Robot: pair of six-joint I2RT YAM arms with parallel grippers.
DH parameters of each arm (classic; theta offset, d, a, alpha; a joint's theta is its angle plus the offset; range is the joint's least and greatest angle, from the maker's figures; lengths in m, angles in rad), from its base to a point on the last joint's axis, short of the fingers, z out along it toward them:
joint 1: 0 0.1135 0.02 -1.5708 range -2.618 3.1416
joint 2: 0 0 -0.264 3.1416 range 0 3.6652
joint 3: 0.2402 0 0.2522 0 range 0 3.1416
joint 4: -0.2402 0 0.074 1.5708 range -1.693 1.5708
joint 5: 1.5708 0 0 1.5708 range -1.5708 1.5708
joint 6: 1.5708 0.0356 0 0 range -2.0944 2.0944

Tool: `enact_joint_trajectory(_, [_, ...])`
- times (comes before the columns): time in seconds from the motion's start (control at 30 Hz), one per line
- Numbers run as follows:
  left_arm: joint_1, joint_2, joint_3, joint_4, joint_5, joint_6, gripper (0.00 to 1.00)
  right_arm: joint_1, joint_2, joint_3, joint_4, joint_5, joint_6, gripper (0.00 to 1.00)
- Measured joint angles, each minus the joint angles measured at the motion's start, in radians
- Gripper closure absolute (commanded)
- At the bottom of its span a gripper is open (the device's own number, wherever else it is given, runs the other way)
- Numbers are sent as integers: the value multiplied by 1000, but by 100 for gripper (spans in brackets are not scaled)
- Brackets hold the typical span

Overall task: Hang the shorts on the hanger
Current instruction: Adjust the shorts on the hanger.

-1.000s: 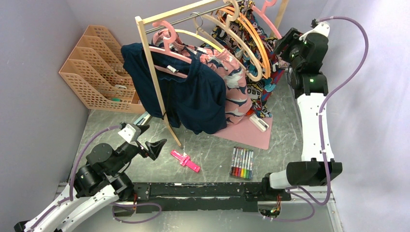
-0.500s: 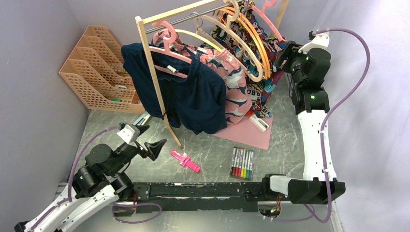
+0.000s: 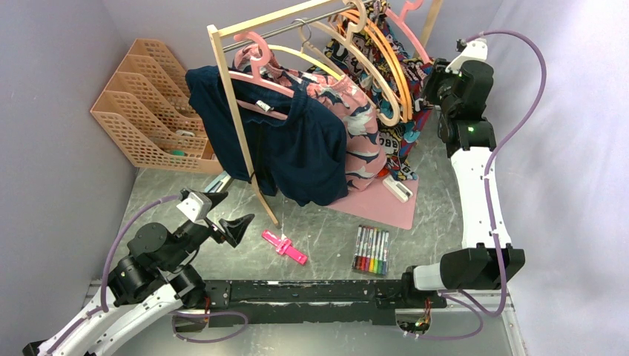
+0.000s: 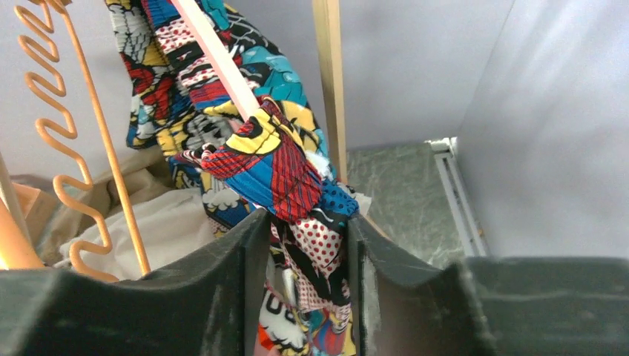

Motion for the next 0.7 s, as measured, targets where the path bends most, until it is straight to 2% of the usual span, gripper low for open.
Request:
enact_joint_trajectory(0.23, [0, 0, 0, 0, 0, 0, 1, 17, 10, 53, -20, 12, -30, 87])
enact_joint_trajectory(0.4, [0, 0, 0, 2, 0, 0, 1, 65, 10, 94, -28, 38, -71, 90])
enact_joint_trajectory(0.7, [0, 0, 0, 7, 7, 0, 1, 148, 8, 118, -34, 191, -202, 91])
